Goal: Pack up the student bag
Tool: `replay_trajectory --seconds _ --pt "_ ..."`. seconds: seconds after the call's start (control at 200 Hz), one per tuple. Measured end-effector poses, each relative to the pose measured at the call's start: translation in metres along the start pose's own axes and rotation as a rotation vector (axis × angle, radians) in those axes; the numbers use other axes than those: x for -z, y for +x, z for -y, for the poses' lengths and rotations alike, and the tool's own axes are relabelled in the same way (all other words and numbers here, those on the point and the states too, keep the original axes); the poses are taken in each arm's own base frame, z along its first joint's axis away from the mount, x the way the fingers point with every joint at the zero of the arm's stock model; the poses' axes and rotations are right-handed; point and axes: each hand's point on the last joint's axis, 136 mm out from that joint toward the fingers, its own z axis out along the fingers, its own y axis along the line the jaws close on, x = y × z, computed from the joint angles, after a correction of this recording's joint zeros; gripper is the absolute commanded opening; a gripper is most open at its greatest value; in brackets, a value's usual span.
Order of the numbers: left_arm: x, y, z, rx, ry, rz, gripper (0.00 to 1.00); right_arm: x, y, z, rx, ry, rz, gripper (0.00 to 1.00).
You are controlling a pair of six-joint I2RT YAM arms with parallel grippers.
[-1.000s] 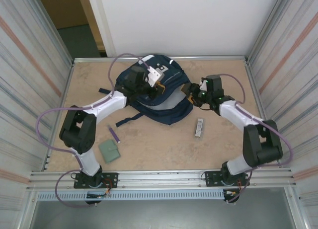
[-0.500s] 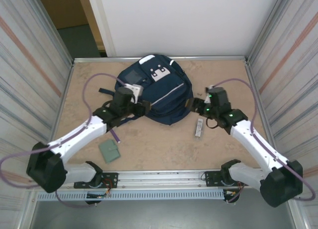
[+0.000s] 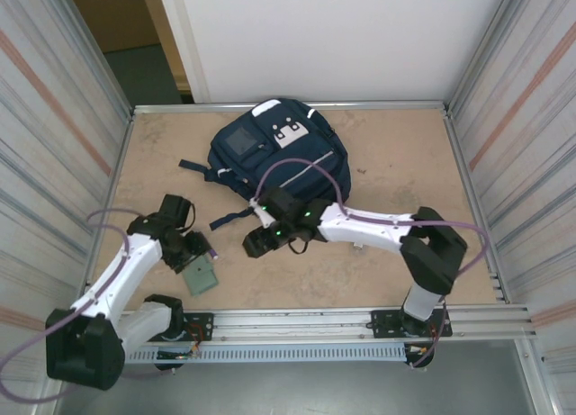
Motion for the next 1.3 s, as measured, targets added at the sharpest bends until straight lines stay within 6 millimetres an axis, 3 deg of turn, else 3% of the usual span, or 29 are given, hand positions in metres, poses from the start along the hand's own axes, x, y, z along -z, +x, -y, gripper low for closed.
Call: replay_trajectory --seconds 0.125,0.261,0.516,0.722,0.977,1.173,1.298 --pt "0.006 0.012 -0.017 0.102 -0.033 -0.001 0.55 -0.023 -0.001 -0.02 0.054 -0.032 -0.029 0.64" --pt "-0.006 0.019 -0.029 0.161 -0.088 -0.033 0.54 -0.034 -0.014 -0.024 0.064 -0.037 -0.019 0.64" --pt "-0.033 0.021 -0.023 0.158 -0.071 -0.076 0.47 -0.037 -0.017 -0.024 0.061 -0.038 -0.015 0.64" --pt "-0.037 0.042 0.021 -0.037 0.061 -0.106 0.47 -0.041 -0.013 -0.009 -0.01 -0.039 -0.02 0.61" --pt "-0.044 0.073 0.093 -0.199 0.219 -0.188 0.48 -0.039 0.02 0.079 -0.309 0.035 -0.069 0.6" --pt "-0.025 0.069 0.132 -0.247 0.326 -0.157 0.5 -0.019 0.025 0.077 -0.352 0.011 -0.052 0.62" --pt "-0.007 0.043 0.125 -0.2 0.362 -0.117 0.46 -0.016 0.032 0.069 -0.389 -0.021 -0.07 0.63"
